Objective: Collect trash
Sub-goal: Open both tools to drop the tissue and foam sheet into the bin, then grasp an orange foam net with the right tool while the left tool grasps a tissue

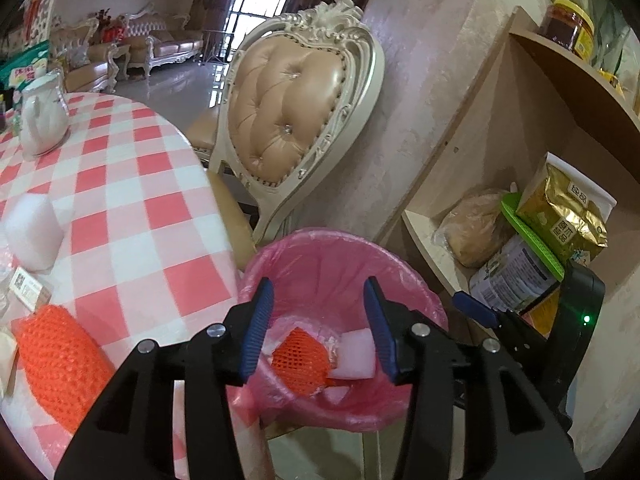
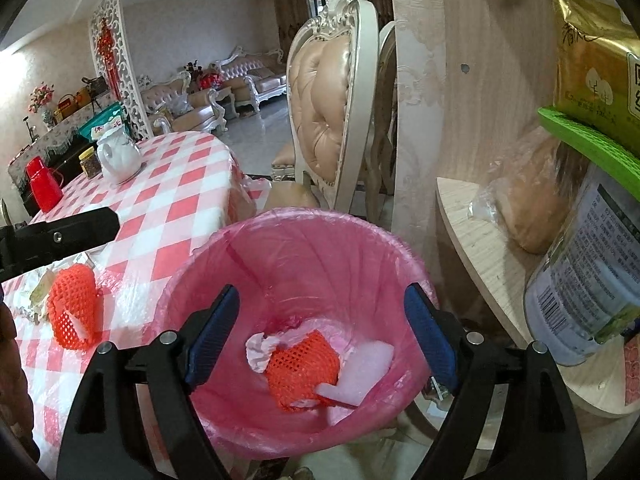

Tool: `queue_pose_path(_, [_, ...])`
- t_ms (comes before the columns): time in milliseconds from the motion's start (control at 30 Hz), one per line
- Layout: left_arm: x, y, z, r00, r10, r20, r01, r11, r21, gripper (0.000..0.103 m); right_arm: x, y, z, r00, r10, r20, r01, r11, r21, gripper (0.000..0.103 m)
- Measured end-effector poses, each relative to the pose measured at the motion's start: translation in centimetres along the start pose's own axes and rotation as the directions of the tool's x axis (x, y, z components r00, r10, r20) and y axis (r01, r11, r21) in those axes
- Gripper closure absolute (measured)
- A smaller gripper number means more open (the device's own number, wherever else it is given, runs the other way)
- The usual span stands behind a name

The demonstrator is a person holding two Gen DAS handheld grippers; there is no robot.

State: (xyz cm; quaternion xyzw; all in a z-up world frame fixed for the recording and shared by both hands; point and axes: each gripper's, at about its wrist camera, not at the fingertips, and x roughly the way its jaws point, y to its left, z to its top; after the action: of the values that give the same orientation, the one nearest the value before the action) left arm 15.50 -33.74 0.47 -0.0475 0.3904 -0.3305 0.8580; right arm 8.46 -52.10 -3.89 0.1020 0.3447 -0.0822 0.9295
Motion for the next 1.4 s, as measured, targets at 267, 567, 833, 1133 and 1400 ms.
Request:
queue_pose_path(267, [-2.6,2.1,-1.0,0.998,0.055,0.043,-0.054,0.998,-0.037,0.056,-0.4,2.0,-0.1,0.999,0.040,0.004,-0.040,0.999,-0.027,0.018])
queue_pose_path(567, [-6.9,4.8,-2.2,0.985,0.138,0.105,-0.130,0.989,-0.076,0.054,-1.0,5.0,-0.1,0.997,0.078,0.000,-0.078,0.995,-0.070,0.018])
queue_pose_path(833, [-11.0,8.8,-4.2,0.966,0.218,0.138,-0.197,0.969,-0.148,0.051,-1.2,8.3,-0.4,0.992,0.123,-0.012,-0.124,0.985,-0.118,0.018])
queue_pose_path(1133, [-15.5,14.3,-6.6,0.937,0.314,0.151,-0.270,0.928,-0.256,0.050,-1.3,13.3,-1.1,0.982,0.183,-0.037,-0.187,0.966,-0.179,0.018])
queue_pose_path(1400, [-19.2,19.0,-8.7,0.907,0.394,0.147,-0.326,0.879,-0.347,0.049,-1.2,17.2,-1.3,0.971,0.233,-0.055,-0.240,0.945,-0.223,0.018])
